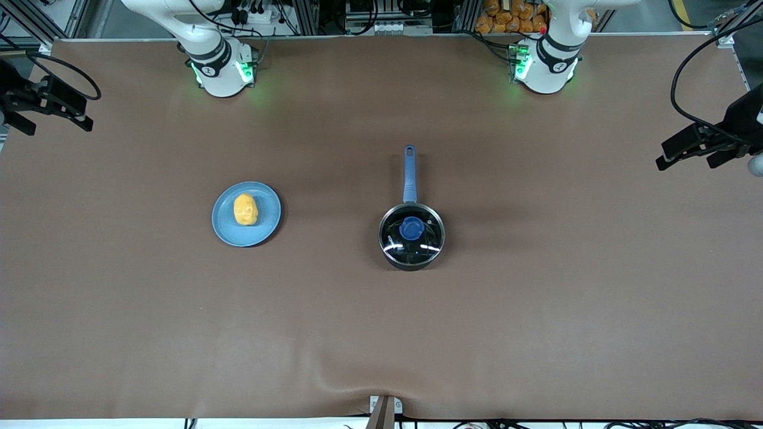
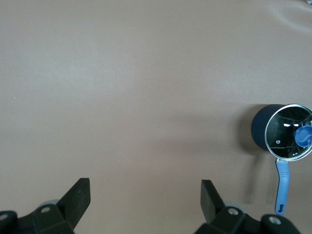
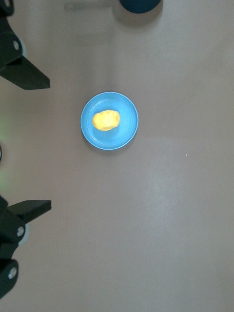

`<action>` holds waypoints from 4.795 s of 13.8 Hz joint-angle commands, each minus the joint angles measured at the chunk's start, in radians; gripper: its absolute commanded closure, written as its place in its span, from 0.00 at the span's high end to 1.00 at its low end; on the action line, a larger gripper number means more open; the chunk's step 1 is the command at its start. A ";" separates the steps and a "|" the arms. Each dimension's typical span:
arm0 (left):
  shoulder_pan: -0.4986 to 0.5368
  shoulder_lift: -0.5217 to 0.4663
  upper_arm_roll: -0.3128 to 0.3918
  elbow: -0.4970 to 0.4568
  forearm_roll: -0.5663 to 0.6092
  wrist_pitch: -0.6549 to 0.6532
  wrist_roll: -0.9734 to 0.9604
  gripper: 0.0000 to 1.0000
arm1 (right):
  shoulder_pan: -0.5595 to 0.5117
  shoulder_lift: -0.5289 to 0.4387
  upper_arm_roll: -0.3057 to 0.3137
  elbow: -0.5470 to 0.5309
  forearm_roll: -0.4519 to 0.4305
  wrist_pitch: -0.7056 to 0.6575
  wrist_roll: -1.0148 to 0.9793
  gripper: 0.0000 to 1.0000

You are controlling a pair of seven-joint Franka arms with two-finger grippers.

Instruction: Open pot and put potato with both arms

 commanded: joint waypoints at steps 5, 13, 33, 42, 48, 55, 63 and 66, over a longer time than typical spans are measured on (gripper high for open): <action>0.005 -0.008 -0.009 -0.009 -0.008 0.001 0.024 1.00 | 0.004 0.009 -0.001 0.018 0.010 -0.011 0.021 1.00; 0.002 -0.008 -0.009 -0.009 -0.006 0.000 0.056 1.00 | 0.002 0.009 -0.001 0.018 0.010 -0.012 0.021 1.00; -0.001 -0.005 -0.029 -0.011 0.035 -0.009 0.068 1.00 | 0.004 0.009 -0.001 0.018 0.010 -0.014 0.023 1.00; -0.068 0.189 -0.299 -0.008 0.046 0.069 -0.237 1.00 | 0.002 0.009 -0.001 0.018 0.010 -0.014 0.021 1.00; -0.285 0.390 -0.309 0.066 0.124 0.182 -0.577 1.00 | 0.002 0.009 -0.001 0.018 0.010 -0.014 0.021 1.00; -0.394 0.544 -0.301 0.080 0.124 0.443 -0.732 1.00 | 0.002 0.009 -0.001 0.018 0.010 -0.014 0.021 1.00; -0.483 0.635 -0.267 0.098 0.279 0.532 -0.867 1.00 | 0.002 0.010 -0.001 0.017 0.010 -0.014 0.021 1.00; -0.474 0.636 -0.269 0.098 0.275 0.532 -0.866 1.00 | 0.002 0.010 -0.001 0.017 0.010 -0.014 0.021 1.00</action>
